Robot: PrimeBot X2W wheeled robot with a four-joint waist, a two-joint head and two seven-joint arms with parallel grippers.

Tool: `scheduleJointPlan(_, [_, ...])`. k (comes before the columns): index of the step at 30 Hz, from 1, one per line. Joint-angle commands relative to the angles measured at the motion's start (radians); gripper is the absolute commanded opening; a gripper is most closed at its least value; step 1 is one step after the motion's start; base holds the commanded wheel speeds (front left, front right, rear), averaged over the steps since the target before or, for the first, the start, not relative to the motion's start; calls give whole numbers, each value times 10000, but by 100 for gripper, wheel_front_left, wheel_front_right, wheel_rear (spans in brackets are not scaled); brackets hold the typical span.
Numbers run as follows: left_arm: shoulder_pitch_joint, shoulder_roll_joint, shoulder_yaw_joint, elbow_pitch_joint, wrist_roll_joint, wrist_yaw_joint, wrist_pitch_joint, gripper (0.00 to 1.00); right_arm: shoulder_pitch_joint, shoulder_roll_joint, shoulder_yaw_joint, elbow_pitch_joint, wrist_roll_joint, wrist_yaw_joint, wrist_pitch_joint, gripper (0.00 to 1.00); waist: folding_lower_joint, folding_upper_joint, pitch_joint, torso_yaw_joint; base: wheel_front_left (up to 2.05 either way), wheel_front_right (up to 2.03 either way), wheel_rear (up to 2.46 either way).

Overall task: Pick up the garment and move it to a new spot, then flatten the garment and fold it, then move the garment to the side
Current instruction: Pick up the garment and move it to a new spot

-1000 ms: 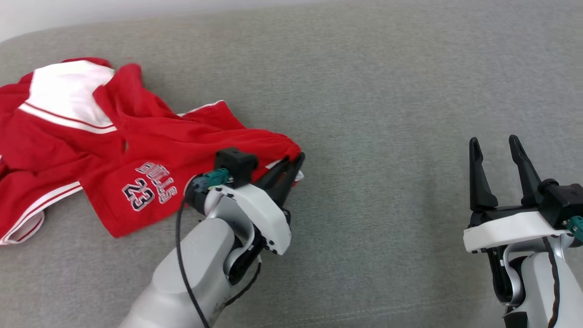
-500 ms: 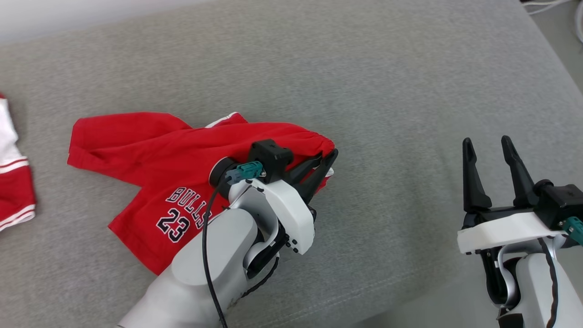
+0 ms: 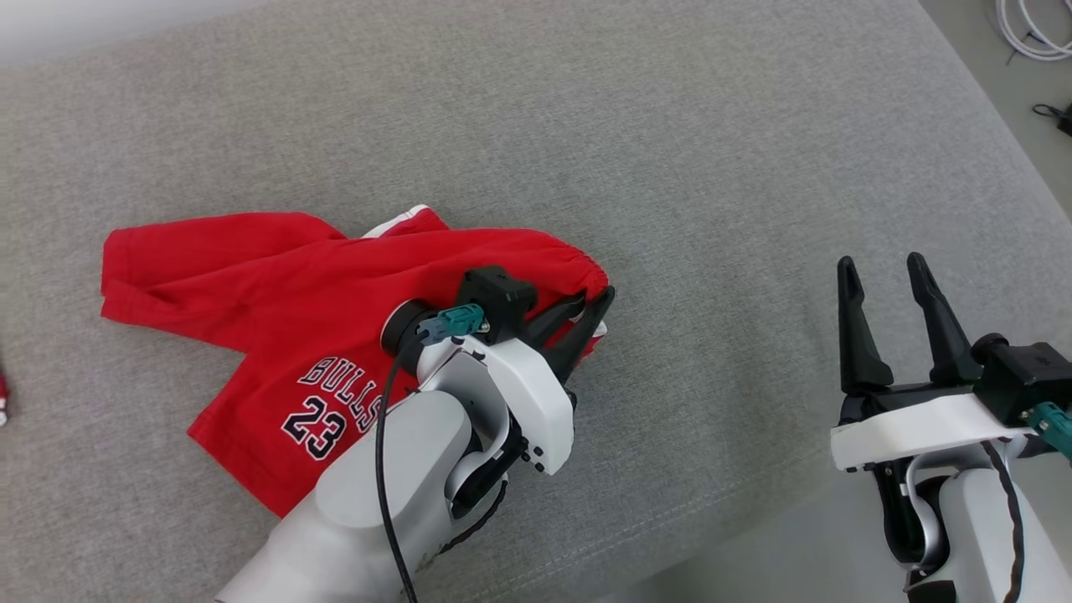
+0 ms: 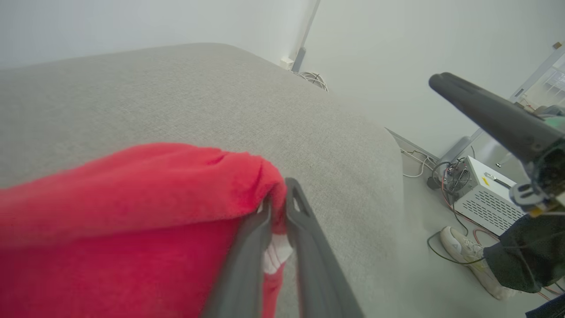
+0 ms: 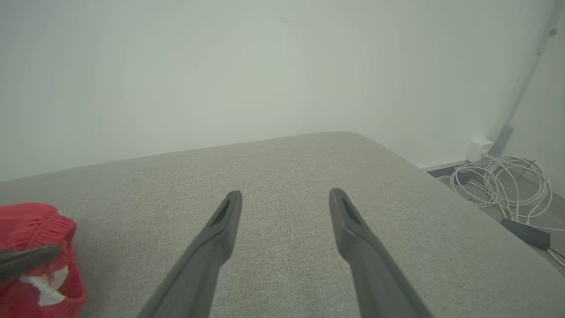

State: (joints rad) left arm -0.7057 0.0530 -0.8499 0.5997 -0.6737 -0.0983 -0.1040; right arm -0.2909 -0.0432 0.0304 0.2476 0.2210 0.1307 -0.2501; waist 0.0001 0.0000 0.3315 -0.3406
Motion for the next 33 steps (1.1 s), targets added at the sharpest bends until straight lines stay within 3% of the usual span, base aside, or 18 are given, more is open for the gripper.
scheduleJointPlan(1, [-346, 137, 170, -335, -84, 65, 8, 100, 27, -70, 228, -207, 55, 0, -117, 100, -1, 0, -29, 245, 0, 0, 0])
scheduleJointPlan(7, [-86, 607, 10, -937, 103, 144, 32, 100, -23, -70, 325, -126, -48, 0, -117, 100, -1, 0, -153, 915, 0, 0, 0])
scheduleJointPlan(11, [339, 1247, 97, -1719, 287, 537, -130, 100, -36, -70, 384, -38, -142, 0, -117, 100, -1, 0, -315, 1581, 0, 0, 0])
scheduleJointPlan(24, [2468, 3477, 1409, -4498, 570, 3102, -779, 100, 473, -70, 149, -83, -518, 0, -117, 100, -1, 0, -1005, 3509, 0, 0, 0])
scheduleJointPlan(33, [4433, 4195, 2258, -5760, 21, 4261, -1081, 100, 1470, -70, -197, -339, -619, 0, -117, 100, -1, 0, -1653, 4243, 0, 0, 0])
